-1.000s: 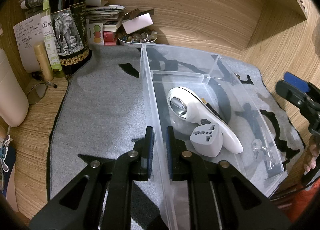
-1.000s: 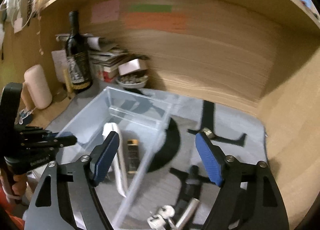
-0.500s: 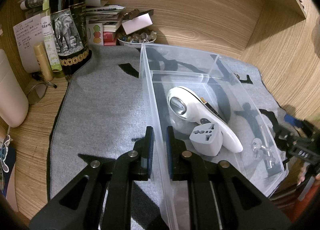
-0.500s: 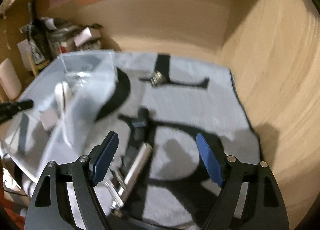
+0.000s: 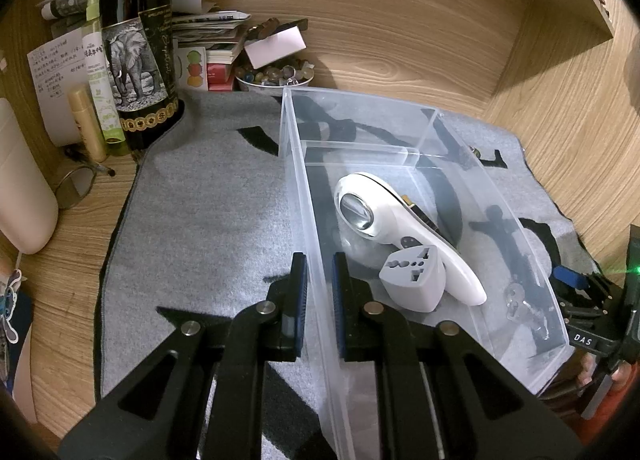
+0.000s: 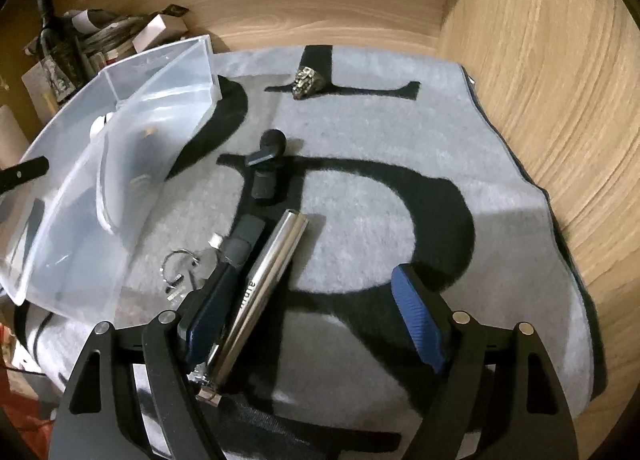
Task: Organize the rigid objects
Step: 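Grasp the silver metal cylinder with the right gripper and lift it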
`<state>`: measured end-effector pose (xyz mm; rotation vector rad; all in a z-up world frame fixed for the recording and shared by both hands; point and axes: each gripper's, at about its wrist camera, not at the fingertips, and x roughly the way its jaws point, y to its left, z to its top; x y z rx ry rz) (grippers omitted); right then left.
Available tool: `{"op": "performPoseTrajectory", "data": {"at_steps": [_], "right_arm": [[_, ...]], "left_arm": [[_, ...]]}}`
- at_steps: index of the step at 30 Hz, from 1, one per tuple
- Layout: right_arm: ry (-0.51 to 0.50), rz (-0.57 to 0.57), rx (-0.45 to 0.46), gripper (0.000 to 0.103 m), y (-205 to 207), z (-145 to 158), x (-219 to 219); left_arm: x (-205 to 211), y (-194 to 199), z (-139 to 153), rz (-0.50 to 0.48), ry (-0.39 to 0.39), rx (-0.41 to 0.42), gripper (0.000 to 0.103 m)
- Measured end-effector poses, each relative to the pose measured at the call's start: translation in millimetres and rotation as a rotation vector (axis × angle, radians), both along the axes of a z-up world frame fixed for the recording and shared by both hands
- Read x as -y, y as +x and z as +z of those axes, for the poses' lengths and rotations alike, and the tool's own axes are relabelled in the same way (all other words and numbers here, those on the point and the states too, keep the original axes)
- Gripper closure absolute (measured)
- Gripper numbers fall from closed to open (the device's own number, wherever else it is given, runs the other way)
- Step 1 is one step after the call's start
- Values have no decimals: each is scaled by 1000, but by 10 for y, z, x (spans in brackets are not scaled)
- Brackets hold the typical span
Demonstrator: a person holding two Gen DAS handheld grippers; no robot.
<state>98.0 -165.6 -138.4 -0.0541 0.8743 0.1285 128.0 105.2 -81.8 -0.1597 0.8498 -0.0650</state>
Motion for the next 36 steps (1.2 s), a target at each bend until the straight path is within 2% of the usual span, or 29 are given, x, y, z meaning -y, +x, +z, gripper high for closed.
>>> {"op": "performPoseTrajectory", "data": {"at_steps": [7, 12, 20, 36], "right_arm": [[-35, 0, -3, 55, -62, -5, 79], [-9, -68, 5, 89, -37, 6, 194], [26, -97, 24, 89, 5, 73, 225], [68, 22, 241, 89, 72, 802, -101]], "left_arm": [[-3, 0, -1, 0, -1, 1, 91], [-1, -2, -1, -1, 1, 0, 91], [-3, -4, -1, 0, 0, 0, 91], [-7, -3, -2, -1, 0, 1, 91]]}}
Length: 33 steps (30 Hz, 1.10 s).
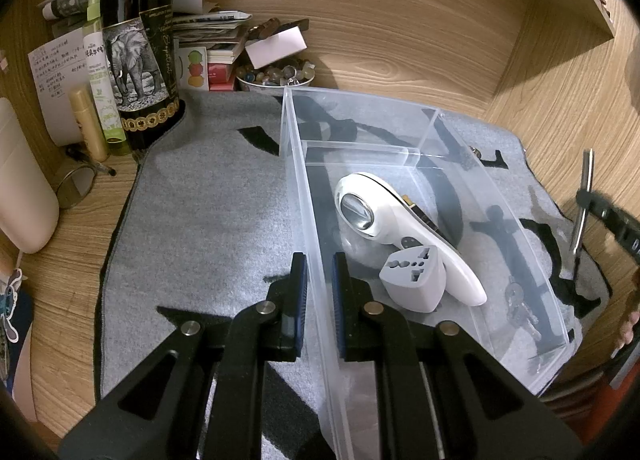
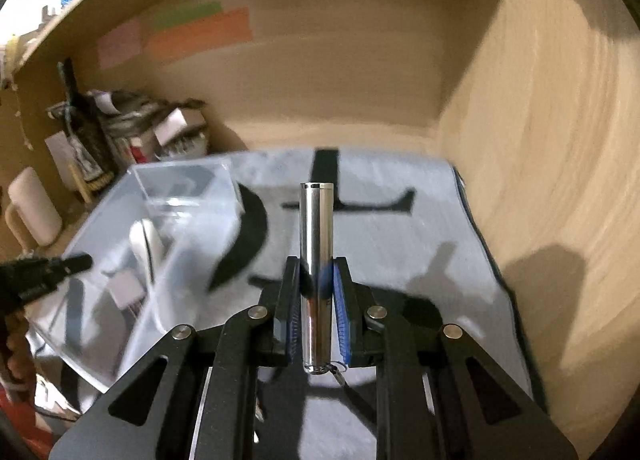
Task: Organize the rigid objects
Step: 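Grasp the silver metal cylinder with the right gripper and lift it, then carry the silver cylinder into the clear box and open the right gripper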
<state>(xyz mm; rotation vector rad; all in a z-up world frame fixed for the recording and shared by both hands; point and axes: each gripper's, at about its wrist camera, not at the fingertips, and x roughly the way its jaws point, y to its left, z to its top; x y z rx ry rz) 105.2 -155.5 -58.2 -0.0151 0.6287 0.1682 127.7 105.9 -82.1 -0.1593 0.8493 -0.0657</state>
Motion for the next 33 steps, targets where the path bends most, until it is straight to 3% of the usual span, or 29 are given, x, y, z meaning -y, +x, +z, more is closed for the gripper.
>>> {"op": "performPoseTrajectory", "data": {"at_steps": [18, 23, 33], "right_arm": [[35, 259, 149, 89, 43, 460, -792], [18, 320, 127, 89, 114, 418, -993], [-78, 364, -33, 89, 466, 31, -1308]], "left_arm": [[6, -7, -2, 0, 2, 1, 91], [4, -5, -3, 1, 1, 1, 91], [20, 1, -10, 0, -1, 2, 91]]}}
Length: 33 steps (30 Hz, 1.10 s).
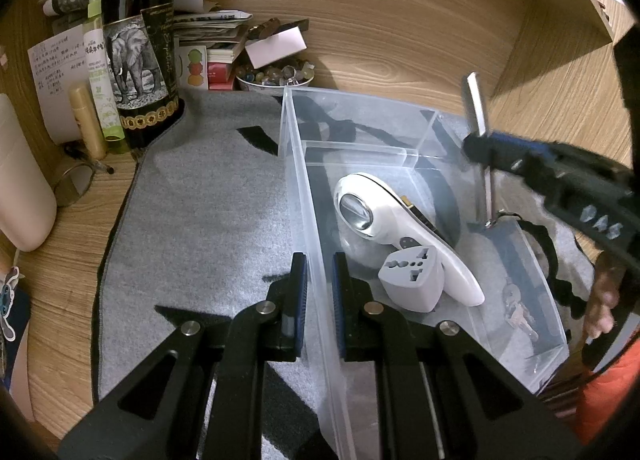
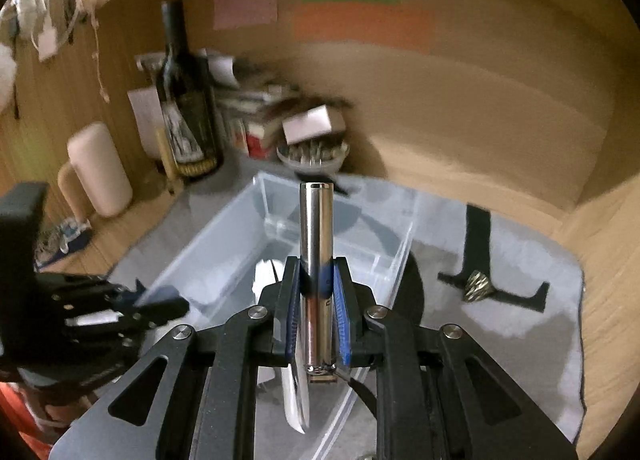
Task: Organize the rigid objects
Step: 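Carry the silver cylinder into the clear box and open the right gripper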
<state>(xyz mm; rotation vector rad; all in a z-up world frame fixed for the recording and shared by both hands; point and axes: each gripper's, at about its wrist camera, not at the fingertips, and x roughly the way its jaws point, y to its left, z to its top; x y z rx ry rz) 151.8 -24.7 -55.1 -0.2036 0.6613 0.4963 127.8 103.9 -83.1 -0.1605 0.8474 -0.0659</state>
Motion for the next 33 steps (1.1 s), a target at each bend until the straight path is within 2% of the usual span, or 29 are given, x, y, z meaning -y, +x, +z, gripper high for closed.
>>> {"op": "performPoseTrajectory", "data": {"at_steps": [4, 14, 25, 28, 30, 31, 33], "right_arm": [[-44, 4, -53, 89, 78, -128, -44], [-151, 30, -112, 89, 133, -341, -176], [-157, 36, -121, 88, 106, -359, -194], [-150, 32, -109, 74, 79, -331, -185], [-143, 30, -87, 59, 39, -296, -182], [-143, 27, -68, 55, 12, -273, -179], [-146, 22, -37, 42, -30, -225, -169]], "left_arm": [[-3, -5, -1, 0, 0, 0, 91], [9, -3, -4, 1, -4, 1, 91], [14, -1, -6, 1, -5, 1, 91], [20, 2, -7, 1, -5, 2, 91], [6, -5, -5, 1, -6, 1, 91], [18, 1, -7, 1, -5, 1, 91], [4, -6, -5, 1, -5, 2, 91]]}}
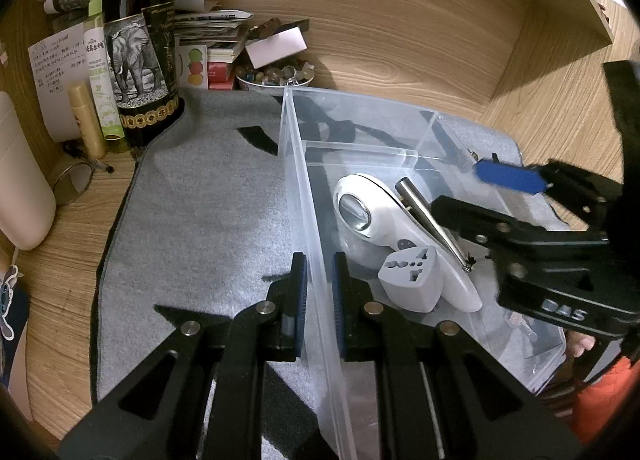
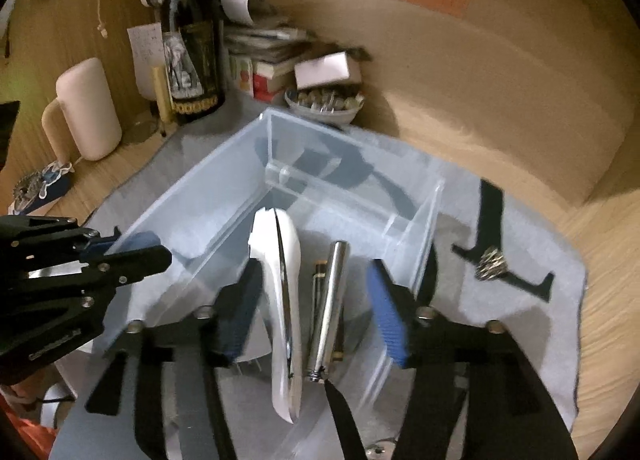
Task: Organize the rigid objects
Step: 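Carry the silver cylinder into the clear box and open the right gripper, then move the right gripper back to the mat and grasp the black microphone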
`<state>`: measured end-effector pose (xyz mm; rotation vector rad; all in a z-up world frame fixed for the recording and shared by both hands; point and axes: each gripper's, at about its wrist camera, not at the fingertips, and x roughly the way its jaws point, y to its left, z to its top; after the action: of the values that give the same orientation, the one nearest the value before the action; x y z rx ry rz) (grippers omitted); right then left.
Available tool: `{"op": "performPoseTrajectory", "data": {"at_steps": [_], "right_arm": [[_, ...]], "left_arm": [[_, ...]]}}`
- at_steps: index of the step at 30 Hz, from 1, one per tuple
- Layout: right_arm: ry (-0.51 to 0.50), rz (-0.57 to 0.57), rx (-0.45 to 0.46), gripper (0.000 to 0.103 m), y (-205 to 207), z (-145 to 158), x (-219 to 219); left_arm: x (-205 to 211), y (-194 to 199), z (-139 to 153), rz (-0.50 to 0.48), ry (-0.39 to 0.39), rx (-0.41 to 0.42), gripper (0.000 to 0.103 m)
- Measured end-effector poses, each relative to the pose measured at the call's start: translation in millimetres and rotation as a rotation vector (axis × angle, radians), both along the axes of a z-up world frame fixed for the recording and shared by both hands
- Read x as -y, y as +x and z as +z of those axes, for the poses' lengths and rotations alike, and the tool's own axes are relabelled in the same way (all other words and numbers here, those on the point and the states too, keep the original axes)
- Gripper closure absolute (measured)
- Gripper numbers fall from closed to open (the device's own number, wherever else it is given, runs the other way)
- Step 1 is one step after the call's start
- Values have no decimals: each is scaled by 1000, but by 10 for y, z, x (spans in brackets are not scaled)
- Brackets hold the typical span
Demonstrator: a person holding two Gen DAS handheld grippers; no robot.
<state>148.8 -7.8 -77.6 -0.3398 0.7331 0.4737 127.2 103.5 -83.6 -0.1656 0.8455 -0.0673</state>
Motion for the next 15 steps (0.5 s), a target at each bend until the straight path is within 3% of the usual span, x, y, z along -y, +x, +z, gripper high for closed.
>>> {"op": "performPoseTrajectory", "data": {"at_steps": [3, 15], "right_arm": [[22, -6, 43, 24, -78, 111, 37], [120, -112, 128, 16, -299, 408, 471]], "left_arm": [[0, -1, 0, 0, -2, 0, 91], [5, 5, -2, 0, -2, 1, 91]]}}
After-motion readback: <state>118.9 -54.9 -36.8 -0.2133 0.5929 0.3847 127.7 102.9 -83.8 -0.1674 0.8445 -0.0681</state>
